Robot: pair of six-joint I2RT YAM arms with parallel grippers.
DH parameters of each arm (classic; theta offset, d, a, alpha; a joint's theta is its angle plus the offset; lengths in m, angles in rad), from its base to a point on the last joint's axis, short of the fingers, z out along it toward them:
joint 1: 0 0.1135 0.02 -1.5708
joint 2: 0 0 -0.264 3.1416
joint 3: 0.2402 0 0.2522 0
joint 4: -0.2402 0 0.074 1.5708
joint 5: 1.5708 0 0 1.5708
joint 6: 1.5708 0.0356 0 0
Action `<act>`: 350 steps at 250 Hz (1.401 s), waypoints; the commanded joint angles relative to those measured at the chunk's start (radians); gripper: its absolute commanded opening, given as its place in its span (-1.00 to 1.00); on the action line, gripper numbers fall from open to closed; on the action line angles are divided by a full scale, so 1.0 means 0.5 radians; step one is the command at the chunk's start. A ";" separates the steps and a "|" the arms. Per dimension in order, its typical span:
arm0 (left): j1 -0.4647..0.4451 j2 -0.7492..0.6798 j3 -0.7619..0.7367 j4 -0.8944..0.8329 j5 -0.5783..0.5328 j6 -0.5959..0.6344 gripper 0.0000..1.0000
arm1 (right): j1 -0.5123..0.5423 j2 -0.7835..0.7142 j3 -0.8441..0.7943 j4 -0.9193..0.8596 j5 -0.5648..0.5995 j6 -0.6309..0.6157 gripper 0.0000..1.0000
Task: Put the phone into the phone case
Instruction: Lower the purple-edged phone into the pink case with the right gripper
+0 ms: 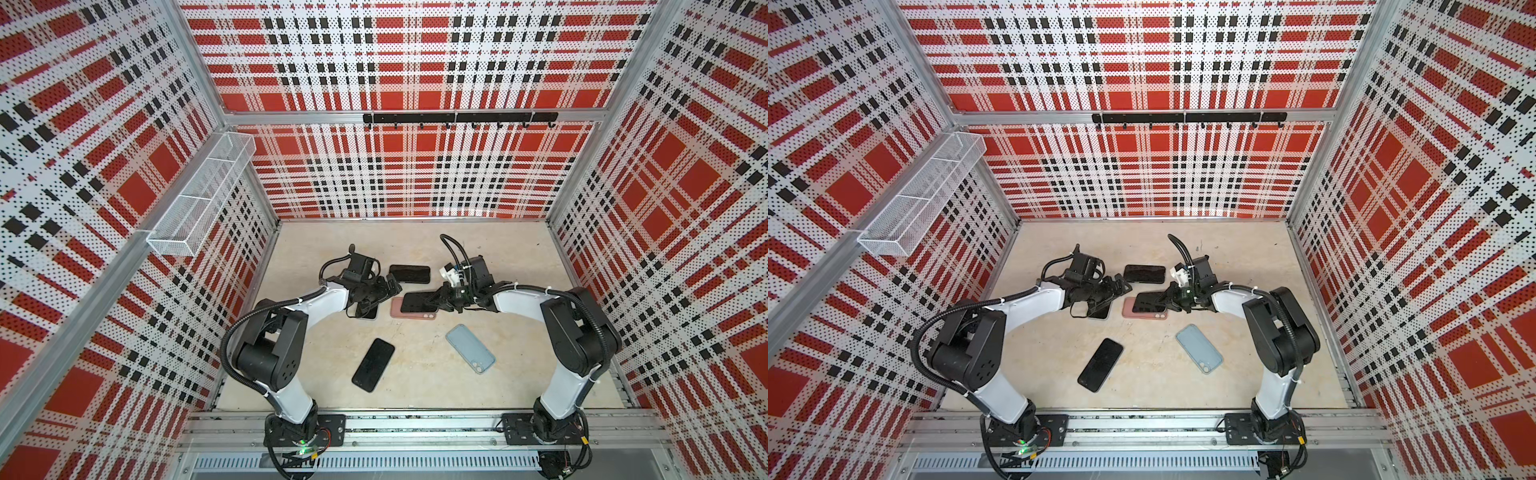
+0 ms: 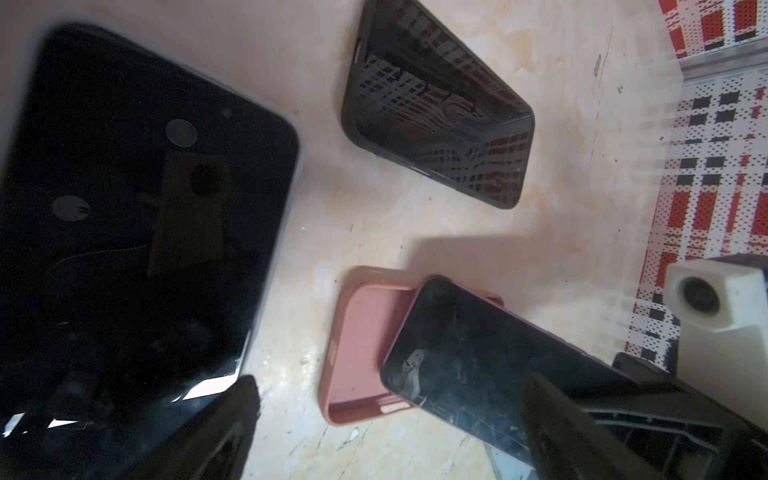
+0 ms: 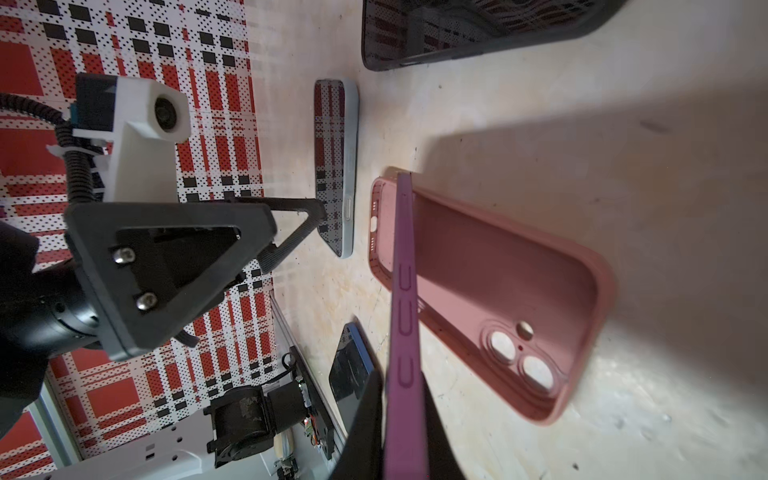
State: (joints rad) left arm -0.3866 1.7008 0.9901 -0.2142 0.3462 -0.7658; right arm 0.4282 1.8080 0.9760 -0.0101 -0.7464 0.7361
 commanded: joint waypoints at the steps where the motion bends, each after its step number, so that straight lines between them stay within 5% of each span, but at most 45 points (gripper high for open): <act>1: -0.021 0.076 -0.022 0.200 0.094 -0.085 0.99 | 0.006 0.072 0.076 0.045 -0.042 -0.037 -1.00; 133: -0.069 0.212 -0.132 0.416 0.106 -0.254 0.99 | 0.015 0.136 0.024 0.072 -0.281 -0.011 -1.00; 258: -0.082 0.169 -0.179 0.415 0.075 -0.287 0.99 | 0.015 0.365 0.070 0.056 -0.195 -0.017 -1.00; 350: -0.088 0.173 -0.184 0.418 0.069 -0.288 0.99 | 0.013 0.514 0.223 -0.267 -0.014 -0.067 -0.94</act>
State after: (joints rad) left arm -0.4225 1.7874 0.9241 0.0219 0.4030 -0.8986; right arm 0.4267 1.9957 1.0756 -0.0158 -0.9176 0.7280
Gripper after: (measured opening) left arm 0.996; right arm 0.107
